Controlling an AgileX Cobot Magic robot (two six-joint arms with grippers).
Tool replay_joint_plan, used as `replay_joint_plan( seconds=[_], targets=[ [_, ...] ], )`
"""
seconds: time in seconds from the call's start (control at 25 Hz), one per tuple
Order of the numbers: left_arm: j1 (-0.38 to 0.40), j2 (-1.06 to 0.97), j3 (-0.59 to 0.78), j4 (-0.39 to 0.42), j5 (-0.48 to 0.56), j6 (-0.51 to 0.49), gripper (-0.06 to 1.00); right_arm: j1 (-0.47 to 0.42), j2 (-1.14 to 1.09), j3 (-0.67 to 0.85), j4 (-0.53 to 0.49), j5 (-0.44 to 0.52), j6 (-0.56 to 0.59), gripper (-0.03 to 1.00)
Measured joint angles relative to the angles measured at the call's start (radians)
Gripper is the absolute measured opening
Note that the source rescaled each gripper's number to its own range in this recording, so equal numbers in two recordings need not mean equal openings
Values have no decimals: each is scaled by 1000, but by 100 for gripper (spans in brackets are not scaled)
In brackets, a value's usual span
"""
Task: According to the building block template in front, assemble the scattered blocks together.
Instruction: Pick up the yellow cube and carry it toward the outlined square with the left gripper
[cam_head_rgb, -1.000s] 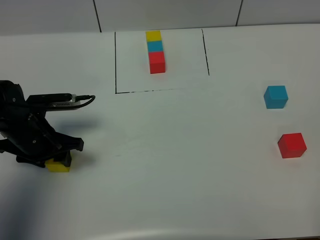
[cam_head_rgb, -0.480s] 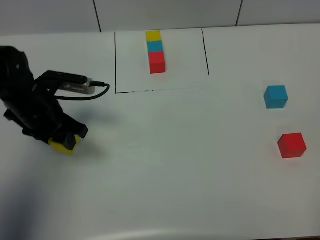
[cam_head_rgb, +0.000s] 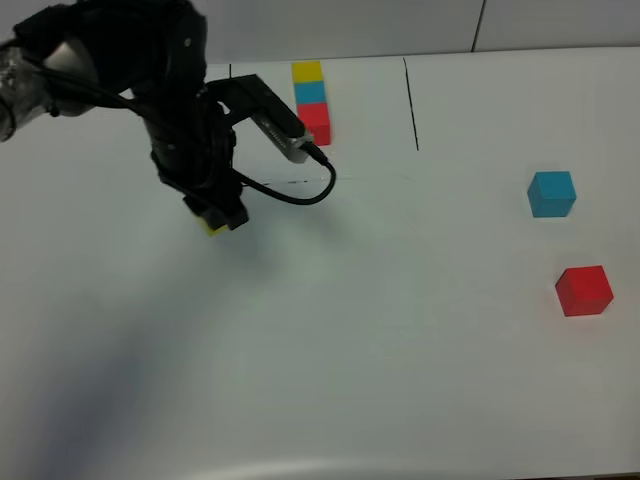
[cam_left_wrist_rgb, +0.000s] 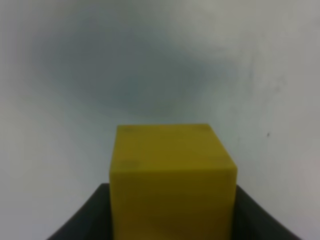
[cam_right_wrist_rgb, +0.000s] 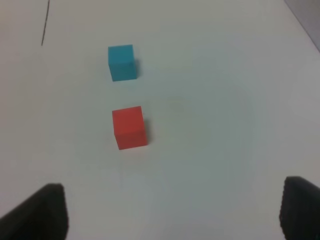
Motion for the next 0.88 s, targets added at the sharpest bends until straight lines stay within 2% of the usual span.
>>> replay_joint_plan(
  seconds=[0.24, 0.4, 0.68, 0.88],
  targets=[
    [-80, 154, -256, 2, 87, 194, 0, 0, 0, 0, 0, 0, 0, 73],
    [-123, 252, -376, 2, 93, 303, 0, 0, 0, 0, 0, 0, 0, 73],
    [-149, 359, -460, -29, 93, 419, 0, 0, 0, 0, 0, 0, 0, 73],
    [-149, 404, -463, -68, 92, 443, 0, 0, 0, 0, 0, 0, 0, 73]
  ],
)
